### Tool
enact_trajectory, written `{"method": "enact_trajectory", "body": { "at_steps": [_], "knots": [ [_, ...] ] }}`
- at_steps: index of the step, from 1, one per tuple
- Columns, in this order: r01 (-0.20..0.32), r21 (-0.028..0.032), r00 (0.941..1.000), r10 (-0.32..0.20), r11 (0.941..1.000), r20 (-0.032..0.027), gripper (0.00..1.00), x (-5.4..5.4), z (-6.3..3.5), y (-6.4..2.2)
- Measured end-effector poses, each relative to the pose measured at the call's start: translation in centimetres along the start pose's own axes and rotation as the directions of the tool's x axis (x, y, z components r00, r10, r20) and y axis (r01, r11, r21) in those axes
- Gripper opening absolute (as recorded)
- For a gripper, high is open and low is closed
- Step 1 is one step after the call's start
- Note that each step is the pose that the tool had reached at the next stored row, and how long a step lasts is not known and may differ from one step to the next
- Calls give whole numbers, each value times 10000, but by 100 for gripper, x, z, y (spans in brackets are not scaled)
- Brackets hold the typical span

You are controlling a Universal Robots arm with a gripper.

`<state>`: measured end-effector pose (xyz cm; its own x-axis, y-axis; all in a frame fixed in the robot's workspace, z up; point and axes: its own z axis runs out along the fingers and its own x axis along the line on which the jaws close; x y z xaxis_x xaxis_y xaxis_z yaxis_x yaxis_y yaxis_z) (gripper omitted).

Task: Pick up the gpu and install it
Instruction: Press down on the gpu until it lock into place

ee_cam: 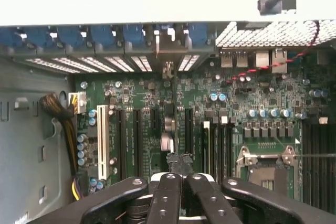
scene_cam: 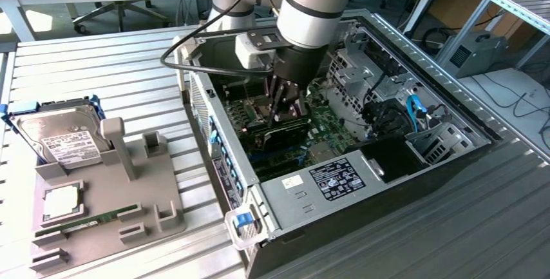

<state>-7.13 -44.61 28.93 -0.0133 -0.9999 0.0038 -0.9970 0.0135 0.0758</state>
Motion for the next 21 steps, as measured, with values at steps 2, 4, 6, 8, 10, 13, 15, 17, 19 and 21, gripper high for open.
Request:
{"method": "enact_trajectory", "body": {
  "at_steps": [2, 4, 6, 8, 10, 13, 15, 17, 19, 21],
  "knots": [
    [2, -1, 10000, -2, 10000, -2, 11, 2, 28, -1],
    [1, 0, 10000, -1, 10000, -1, 11, 2, 57, 13],
    [0, 0, 10000, 0, 10000, 0, 11, 3, 89, 38],
    [0, 0, 10000, 0, 10000, -1, 11, 0, 108, 45],
    [3, 0, 10000, -3, 10000, -1, 11, -3, 124, 55],
    [8, -1, 10000, -8, 10000, -3, 11, -1, 133, 83],
    [10, -1, 10000, -10, 10000, -2, 11, 16, 136, 103],
    [11, -1, 10000, -11, 10000, -5, 11, 43, 139, 109],
    [9, -1, 10000, -9, 10000, -3, 11, 57, 152, 110],
    [8, -3, 10000, -8, 10000, -11, 11, 57, 161, 109]
  ]
}}
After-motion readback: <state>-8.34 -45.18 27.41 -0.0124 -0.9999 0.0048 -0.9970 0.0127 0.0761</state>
